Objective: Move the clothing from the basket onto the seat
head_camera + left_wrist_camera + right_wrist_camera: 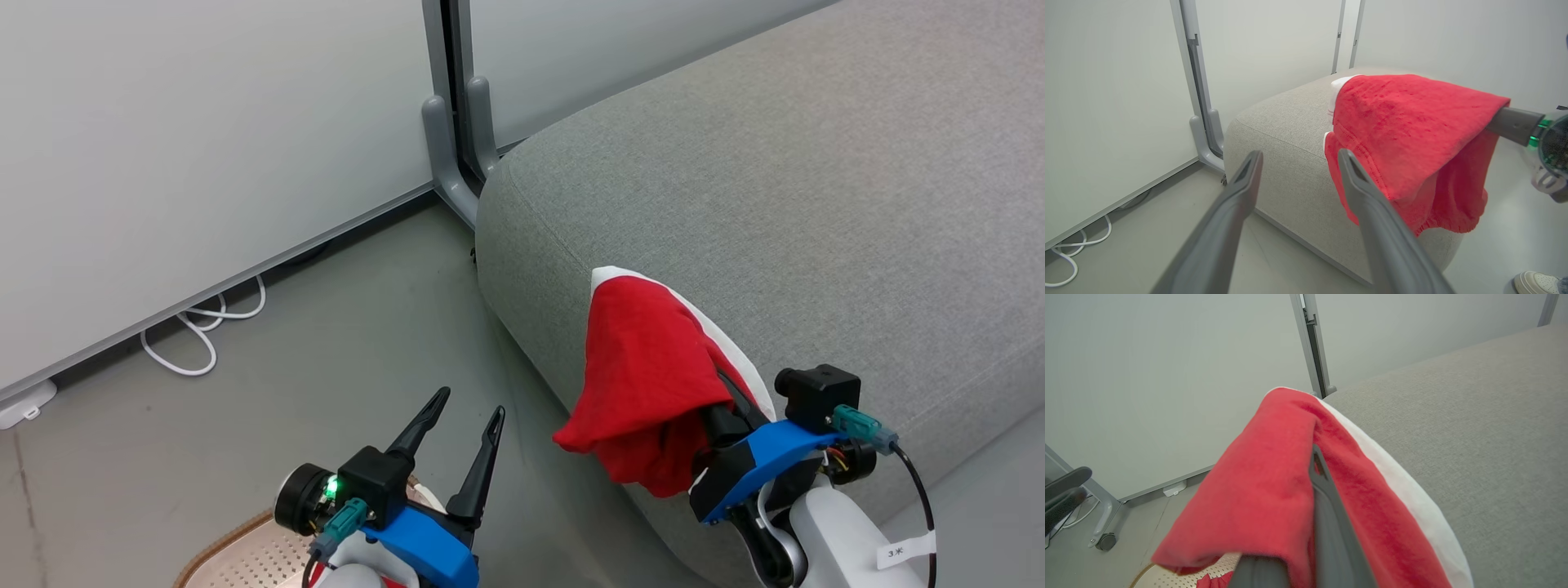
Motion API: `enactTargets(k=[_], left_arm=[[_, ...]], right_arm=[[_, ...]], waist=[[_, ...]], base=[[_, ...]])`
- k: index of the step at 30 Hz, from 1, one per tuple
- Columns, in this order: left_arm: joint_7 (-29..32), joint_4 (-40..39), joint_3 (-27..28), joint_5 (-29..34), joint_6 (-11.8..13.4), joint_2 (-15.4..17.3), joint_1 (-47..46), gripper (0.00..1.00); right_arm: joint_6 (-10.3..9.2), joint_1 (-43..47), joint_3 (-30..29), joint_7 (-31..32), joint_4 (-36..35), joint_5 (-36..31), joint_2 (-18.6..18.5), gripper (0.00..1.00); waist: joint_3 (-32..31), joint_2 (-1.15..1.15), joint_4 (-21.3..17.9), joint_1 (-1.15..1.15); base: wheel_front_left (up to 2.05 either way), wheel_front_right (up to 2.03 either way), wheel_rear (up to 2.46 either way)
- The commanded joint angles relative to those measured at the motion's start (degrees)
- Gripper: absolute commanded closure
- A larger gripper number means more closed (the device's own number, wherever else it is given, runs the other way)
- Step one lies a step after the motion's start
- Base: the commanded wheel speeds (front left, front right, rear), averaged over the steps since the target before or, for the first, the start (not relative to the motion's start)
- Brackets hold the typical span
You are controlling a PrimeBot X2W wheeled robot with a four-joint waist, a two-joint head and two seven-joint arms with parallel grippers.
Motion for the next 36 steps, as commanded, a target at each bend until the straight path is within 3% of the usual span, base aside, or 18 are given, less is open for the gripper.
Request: enactTargets(k=[1, 9, 13, 18, 30, 36], left_arm=[[-0.2, 0.0, -0.1, 0.5, -0.2, 0.3, -0.7, 0.00], [-0.2, -0.5, 0.1, 0.8, -0.2, 0.9, -1.8, 0.00], [-0.2, -1.1, 0.4, 1.5, -0.2, 1.6, -2.8, 0.00], [-0.2, -2.2, -0.3, 2.4, -0.2, 2.8, -5.3, 0.00], [-0.2, -6.8, -1.2, 4.5, -0.1, 6.1, -13.3, 0.00], [-0.2, -9.2, -1.1, 5.7, -0.1, 7.3, -16.4, 0.00]], right_arm=[[0.03, 0.1, -0.2, -0.4, 0.1, 0.4, -0.2, 1.00], [0.03, -3.9, -2.6, -0.5, 1.0, -1.7, -0.2, 1.00], [0.03, -8.4, -7.4, 0.0, 1.6, -5.1, -0.5, 1.00], [0.03, -15.2, -14.8, 1.3, 1.9, -7.4, -3.7, 1.00], [0.03, -28.5, -35.8, 2.3, 3.3, -8.2, -16.5, 1.00], [0.03, -30.5, -42.9, 0.3, 7.3, -8.7, -18.4, 1.00]], waist=[[0.3, 0.00, 0.4, 0.00], [2.3, 0.00, 1.9, 0.00], [4.7, 0.00, 3.3, 0.00], [9.2, 0.00, 6.1, 0.00], [24.4, 0.00, 14.7, 0.00], [30.9, 0.00, 16.9, 0.00]], base=[[0.00, 0.00, 0.00], [0.00, 0.00, 0.00], [0.00, 0.00, 0.00], [0.00, 0.00, 0.00], [0.00, 0.00, 0.00], [0.00, 0.00, 0.00]])
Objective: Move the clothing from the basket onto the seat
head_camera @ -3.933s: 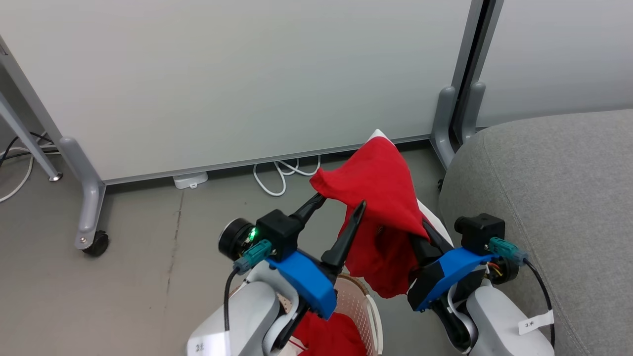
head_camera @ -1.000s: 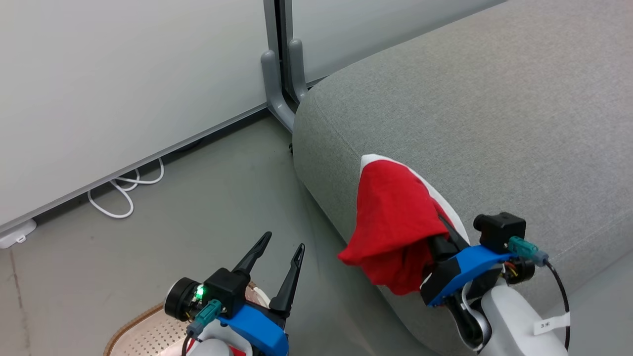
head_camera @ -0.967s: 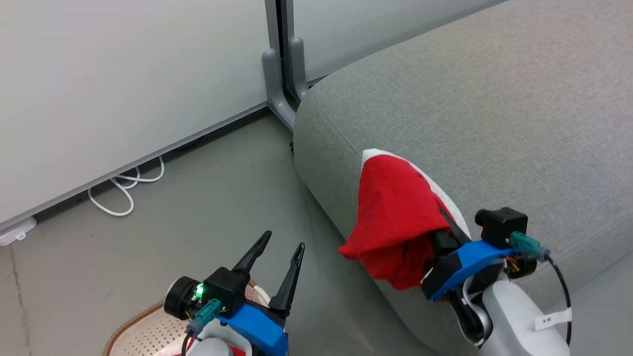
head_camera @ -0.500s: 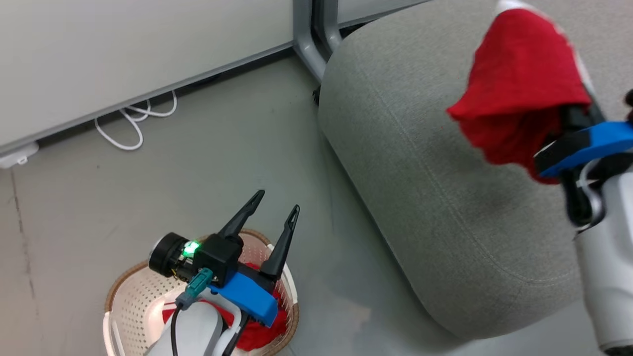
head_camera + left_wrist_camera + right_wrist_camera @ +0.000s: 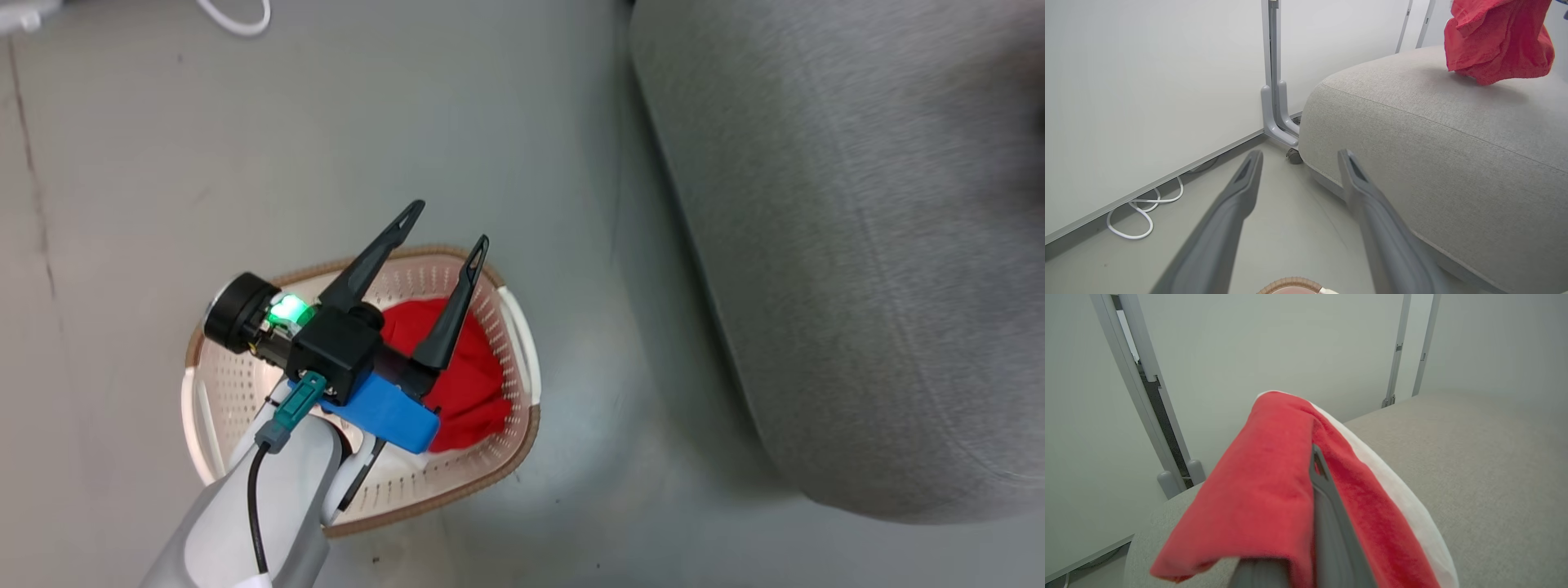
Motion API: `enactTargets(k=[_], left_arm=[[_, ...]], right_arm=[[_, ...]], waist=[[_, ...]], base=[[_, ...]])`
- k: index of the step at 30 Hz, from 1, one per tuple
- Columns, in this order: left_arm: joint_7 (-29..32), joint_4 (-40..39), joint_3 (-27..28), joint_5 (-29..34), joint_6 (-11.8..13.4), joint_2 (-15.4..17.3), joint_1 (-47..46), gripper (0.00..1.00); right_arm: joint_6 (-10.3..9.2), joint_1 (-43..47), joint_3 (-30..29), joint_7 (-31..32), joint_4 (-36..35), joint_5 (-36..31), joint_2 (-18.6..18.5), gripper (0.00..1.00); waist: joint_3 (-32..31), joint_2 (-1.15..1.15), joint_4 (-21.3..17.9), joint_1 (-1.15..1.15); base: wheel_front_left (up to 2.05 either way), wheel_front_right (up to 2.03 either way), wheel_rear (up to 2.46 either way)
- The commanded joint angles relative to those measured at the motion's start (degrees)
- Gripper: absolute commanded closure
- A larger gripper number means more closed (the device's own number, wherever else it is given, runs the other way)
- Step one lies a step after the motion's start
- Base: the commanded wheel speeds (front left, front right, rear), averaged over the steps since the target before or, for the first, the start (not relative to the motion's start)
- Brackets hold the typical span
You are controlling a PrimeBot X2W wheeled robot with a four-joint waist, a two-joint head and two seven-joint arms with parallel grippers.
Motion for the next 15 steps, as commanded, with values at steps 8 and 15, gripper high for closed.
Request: enactTargets(k=[8, 15], left_arm=[[-0.2, -2.1, -1.6, 1.0, -0.1, 1.8, -3.7, 0.00], [-0.2, -1.7, -1.3, 0.5, -0.1, 1.4, -3.5, 0.00]], right_arm=[[0.03, -2.2, -3.2, -2.6, 7.2, -3.0, 0.8, 1.00], [0.02, -3.5, -3.6, -3.6, 10.4, -4.3, 0.6, 0.33]], waist=[[7.6, 0.00, 3.0, -0.01], [7.1, 0.00, 2.6, -0.01]], base=[[0.00, 0.00, 0.00], [0.00, 0.00, 0.00]])
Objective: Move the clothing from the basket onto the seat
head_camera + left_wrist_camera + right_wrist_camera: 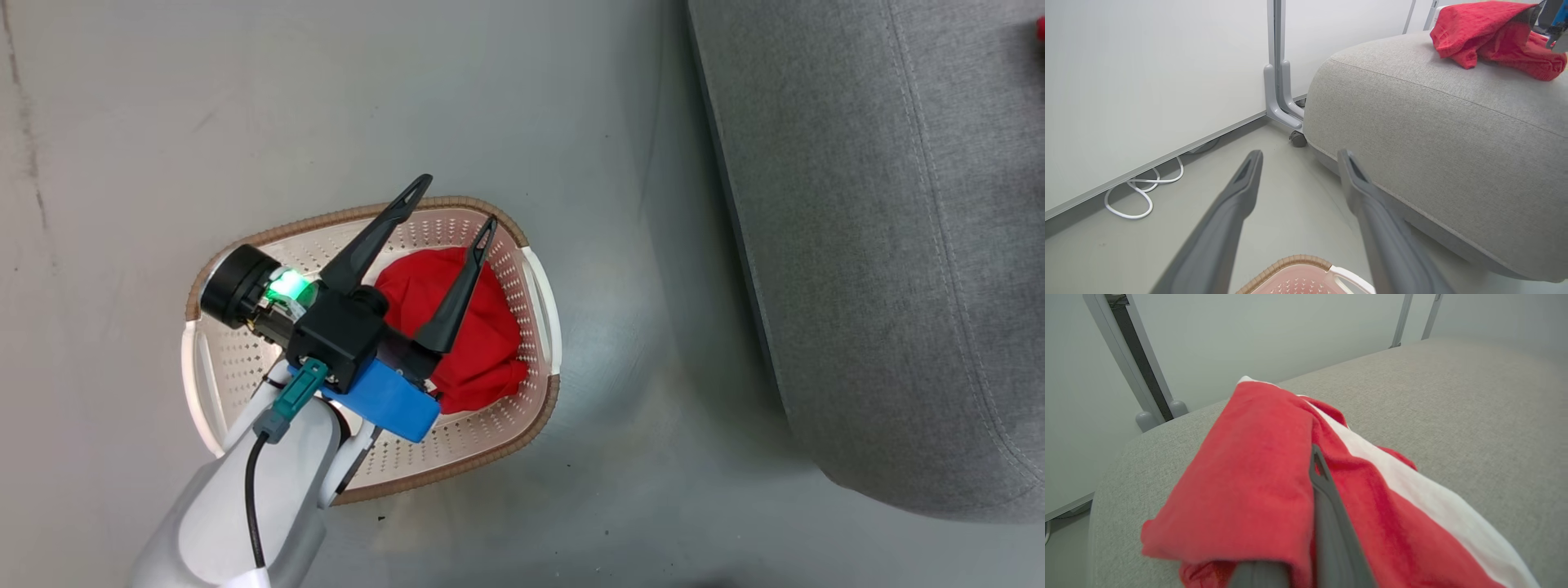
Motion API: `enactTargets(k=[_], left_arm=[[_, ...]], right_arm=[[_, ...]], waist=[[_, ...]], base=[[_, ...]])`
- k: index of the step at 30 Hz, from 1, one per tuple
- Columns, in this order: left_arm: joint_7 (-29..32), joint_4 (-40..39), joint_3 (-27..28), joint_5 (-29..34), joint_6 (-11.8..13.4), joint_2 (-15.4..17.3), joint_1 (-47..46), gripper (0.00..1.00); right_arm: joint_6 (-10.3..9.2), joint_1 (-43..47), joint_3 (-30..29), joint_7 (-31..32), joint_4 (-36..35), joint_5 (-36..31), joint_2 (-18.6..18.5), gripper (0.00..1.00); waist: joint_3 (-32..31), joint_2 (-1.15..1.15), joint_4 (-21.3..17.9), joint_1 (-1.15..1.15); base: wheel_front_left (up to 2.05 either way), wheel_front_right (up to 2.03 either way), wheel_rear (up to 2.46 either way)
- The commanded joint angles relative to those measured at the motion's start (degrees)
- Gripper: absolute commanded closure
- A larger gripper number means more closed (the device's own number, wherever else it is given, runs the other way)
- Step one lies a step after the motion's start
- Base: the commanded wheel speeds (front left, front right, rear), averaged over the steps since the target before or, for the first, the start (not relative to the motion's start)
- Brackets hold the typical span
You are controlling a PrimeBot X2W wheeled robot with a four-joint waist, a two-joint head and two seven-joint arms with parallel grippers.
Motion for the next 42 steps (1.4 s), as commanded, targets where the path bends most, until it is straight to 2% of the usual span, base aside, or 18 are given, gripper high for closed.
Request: enactTargets(k=[1, 12, 20, 24, 35, 42], left_arm=[[-0.2, 0.2, 0.0, -0.1, -0.1, -0.2, -0.6, 0.00], [-0.2, 1.7, 0.1, -1.5, -0.1, -1.9, 0.7, 0.00], [-0.2, 3.2, 0.6, -3.1, -0.1, -4.5, 4.0, 0.00], [-0.2, 4.1, 2.3, -4.1, -0.1, -5.9, 6.7, 0.00], [-0.2, 6.5, 8.2, -5.0, -0.1, -9.0, 14.7, 0.00], [-0.2, 7.9, 12.6, -4.4, -0.1, -10.3, 19.2, 0.00]], right_arm=[[0.02, -1.1, 0.1, -0.3, 0.5, -0.4, -0.5, 0.00], [0.03, 0.3, 2.7, -0.5, 4.1, -0.4, -2.0, 0.00], [0.02, 5.2, 7.1, -0.5, 5.8, -2.1, -3.3, 0.00], [0.02, 8.8, 8.6, -0.5, 4.5, -2.6, -2.0, 0.00], [0.02, 20.3, 12.1, -0.1, -3.6, -1.5, 1.9, 0.00], [0.02, 30.7, 14.1, 2.1, -15.2, 0.1, 6.0, 0.00]], waist=[[-0.3, 0.00, 0.0, -0.01], [-3.7, 0.00, 0.5, -0.01], [-11.0, 0.00, 1.7, -0.01], [-15.4, 0.00, 2.4, -0.01], [-26.1, 0.00, 5.2, -0.01], [-31.3, 0.00, 7.8, -0.01]], base=[[0.00, 0.00, 0.00], [0.00, 0.00, 0.00], [0.00, 0.00, 0.00], [0.00, 0.00, 0.00], [0.00, 0.00, 0.00], [0.00, 0.00, 0.00]])
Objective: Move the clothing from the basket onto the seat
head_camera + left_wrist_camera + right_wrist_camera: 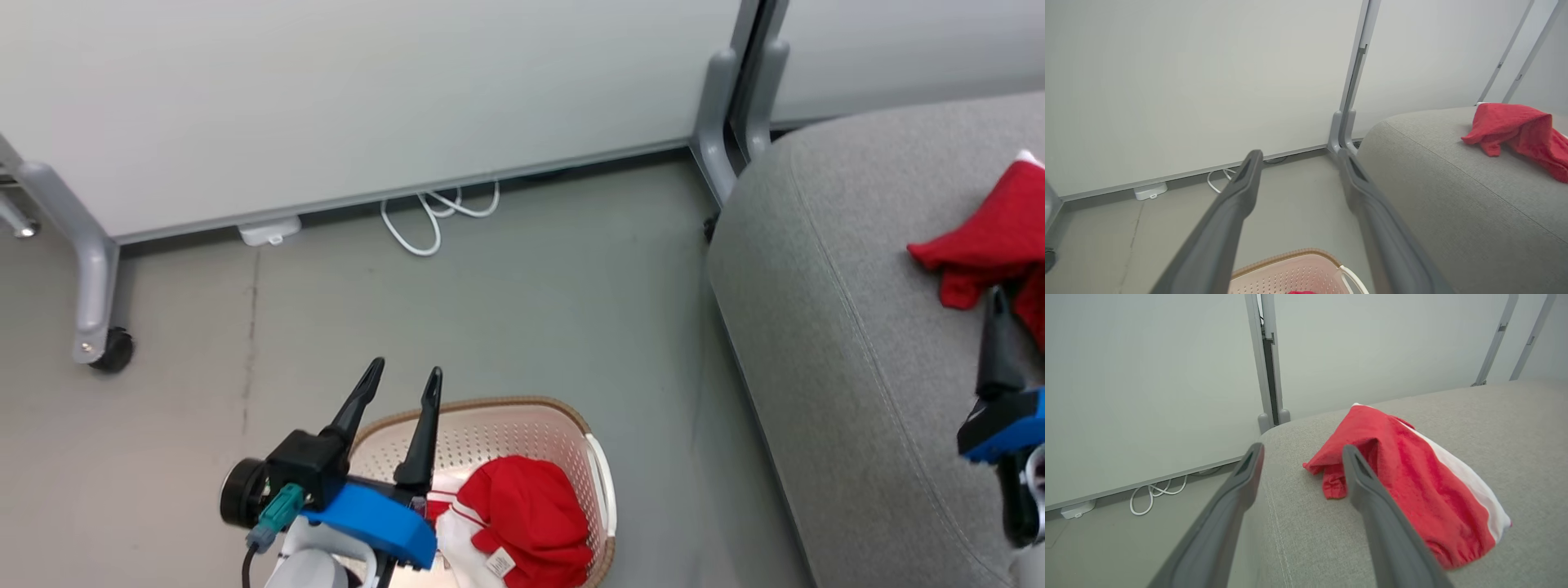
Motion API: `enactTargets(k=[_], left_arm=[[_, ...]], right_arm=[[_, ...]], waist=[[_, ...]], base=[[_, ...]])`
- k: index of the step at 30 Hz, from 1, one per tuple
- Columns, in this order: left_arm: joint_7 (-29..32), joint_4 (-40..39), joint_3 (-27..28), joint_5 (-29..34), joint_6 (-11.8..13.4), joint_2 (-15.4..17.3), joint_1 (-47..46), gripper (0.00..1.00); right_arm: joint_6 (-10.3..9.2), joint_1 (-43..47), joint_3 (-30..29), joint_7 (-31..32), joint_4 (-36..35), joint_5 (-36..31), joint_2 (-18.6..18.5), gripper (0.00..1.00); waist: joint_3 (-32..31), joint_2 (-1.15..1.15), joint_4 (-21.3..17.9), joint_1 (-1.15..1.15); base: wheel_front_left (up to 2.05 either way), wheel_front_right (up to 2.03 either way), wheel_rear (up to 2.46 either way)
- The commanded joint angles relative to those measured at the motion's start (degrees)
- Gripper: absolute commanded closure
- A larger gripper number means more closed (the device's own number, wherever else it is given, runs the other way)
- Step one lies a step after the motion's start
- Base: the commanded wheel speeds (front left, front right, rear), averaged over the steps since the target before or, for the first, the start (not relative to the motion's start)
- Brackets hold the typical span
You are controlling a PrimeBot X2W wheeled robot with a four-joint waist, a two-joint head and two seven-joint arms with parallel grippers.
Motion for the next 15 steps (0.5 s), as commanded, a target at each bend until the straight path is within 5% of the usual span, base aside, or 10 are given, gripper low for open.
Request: enactTargets(k=[1, 15], left_arm=[[-0.2, 0.2, 0.6, 0.3, -0.1, -0.1, 0.9, 0.00], [-0.2, 1.7, 8.5, 2.2, -0.1, -0.7, 5.0, 0.00]], right_arm=[[0.02, 2.0, 0.3, 0.0, -1.4, -0.2, 0.6, 0.00], [0.01, 19.1, 6.3, 4.4, -22.9, -1.5, 9.2, 0.00]], waist=[[-2.2, 0.00, 1.8, 0.01], [-6.4, 0.00, 5.0, 0.01]], base=[[0.00, 0.00, 0.00], [0.00, 0.00, 0.00]])
